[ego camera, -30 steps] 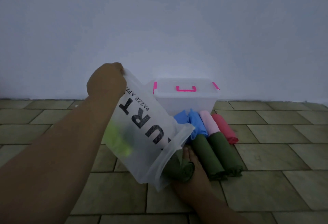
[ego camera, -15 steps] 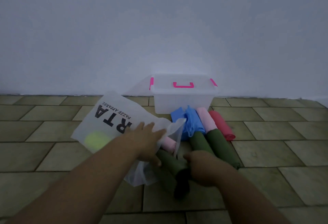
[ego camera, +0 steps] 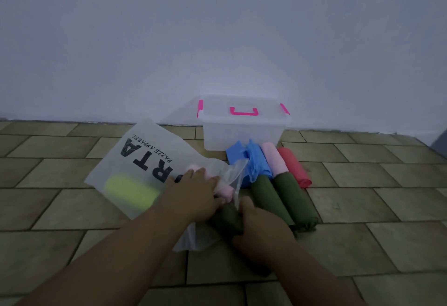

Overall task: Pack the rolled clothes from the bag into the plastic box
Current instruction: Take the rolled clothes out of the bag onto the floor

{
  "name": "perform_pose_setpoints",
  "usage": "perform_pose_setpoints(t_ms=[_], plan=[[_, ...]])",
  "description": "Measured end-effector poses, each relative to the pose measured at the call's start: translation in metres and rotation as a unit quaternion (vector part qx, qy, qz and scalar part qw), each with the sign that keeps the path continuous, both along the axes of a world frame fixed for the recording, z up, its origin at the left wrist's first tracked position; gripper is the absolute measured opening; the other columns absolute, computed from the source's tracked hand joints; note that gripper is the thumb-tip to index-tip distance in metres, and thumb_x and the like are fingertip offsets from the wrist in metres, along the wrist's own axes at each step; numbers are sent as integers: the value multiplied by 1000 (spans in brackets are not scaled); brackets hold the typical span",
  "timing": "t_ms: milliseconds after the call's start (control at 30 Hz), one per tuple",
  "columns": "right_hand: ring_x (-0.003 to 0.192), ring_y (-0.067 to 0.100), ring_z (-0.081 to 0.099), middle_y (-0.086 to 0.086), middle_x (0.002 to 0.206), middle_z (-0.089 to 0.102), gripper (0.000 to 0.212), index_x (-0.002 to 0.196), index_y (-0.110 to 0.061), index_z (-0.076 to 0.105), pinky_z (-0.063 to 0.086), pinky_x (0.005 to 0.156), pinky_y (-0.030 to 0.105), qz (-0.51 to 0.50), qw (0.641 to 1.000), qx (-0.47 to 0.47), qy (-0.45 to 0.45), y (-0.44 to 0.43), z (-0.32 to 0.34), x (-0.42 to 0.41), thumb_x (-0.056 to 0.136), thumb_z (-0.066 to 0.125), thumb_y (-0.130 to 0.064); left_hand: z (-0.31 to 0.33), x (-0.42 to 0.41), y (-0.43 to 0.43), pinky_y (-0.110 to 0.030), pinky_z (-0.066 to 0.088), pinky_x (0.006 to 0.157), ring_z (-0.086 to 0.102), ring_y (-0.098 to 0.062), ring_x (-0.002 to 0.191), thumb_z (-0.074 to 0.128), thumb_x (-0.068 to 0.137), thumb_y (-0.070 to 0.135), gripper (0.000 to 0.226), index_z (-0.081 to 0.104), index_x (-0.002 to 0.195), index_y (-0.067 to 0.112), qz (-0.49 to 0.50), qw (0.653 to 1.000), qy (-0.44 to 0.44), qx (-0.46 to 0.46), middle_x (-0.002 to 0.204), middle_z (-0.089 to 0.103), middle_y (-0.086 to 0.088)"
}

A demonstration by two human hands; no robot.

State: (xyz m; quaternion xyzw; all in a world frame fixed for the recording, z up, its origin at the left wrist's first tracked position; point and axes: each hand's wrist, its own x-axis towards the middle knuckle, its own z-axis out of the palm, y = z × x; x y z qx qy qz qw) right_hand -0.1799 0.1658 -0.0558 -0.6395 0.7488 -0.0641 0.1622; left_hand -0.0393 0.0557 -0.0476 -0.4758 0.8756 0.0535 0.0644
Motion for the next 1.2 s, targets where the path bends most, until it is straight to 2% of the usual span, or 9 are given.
perform_pose_setpoints(t_ms=[233,400,533,667,767,867,1000,1100,1200], plan=[[81,9,60,-7,97,57,25,96,-40,49,45,63,21,-11,976,136,-169,-4,63,-67,77,65,-43,-3,11,-8,-58,22,109,17,-26,141,41,89,53,62,15,144,43,-11,999,23,25,156,12,-2],[78,33,67,16,94,66,24,93,-26,61,54,64,40,-163,920,-42,-353,-26,84,-126,72,72,-31,-12,10,-8,-60,15,110,8,-25,145,42,85,62,70,8,144,47,-14,1000,7,15,159,2,-1],[70,24,61,0,80,53,37,100,-25,41,56,61,41,-287,933,-159,-146,-89,45,-120,78,69,-36,-16,11,-10,-62,11,110,7,-26,145,44,84,62,71,6,143,49,-15,1000,15,13,159,1,-1],[75,18,57,-1,88,56,37,98,-29,38,55,73,41,-198,969,-150,9,-115,4,-104,79,64,-46,-20,14,-9,-64,9,109,6,-26,145,45,85,61,71,5,142,49,-16,1000,25,10,159,0,0],[82,17,53,-4,93,51,45,102,-26,45,52,73,37,-192,955,-213,81,-112,4,-98,76,57,-60,-24,16,-14,-66,4,108,7,-22,145,38,87,63,63,8,141,50,-10,999,46,3,159,2,4],[65,6,48,-15,74,46,23,80,-32,44,37,57,18,-74,946,-314,2,-93,10,-65,75,60,-47,-22,15,-28,-69,-3,106,5,-19,146,28,91,59,53,10,141,51,0,998,60,-8,159,4,5],[74,7,55,-10,85,55,20,95,-30,50,43,59,21,110,980,-164,-22,-70,-4,-14,84,52,-46,-14,9,-46,-65,4,110,14,-18,144,30,94,49,53,13,145,46,32,996,76,40,159,11,6],[88,19,55,1,100,58,33,112,-21,43,44,76,33,82,976,-189,66,-73,-14,-2,90,45,-45,-15,8,-47,-63,8,112,15,-19,144,31,95,48,54,13,146,43,37,995,77,60,159,12,5],[82,14,56,-3,98,60,37,112,-24,40,45,76,30,64,987,-147,29,-74,-10,-3,88,47,-51,-19,14,-42,-62,8,112,16,-20,143,31,94,50,57,10,146,42,35,995,65,60,159,12,4]])
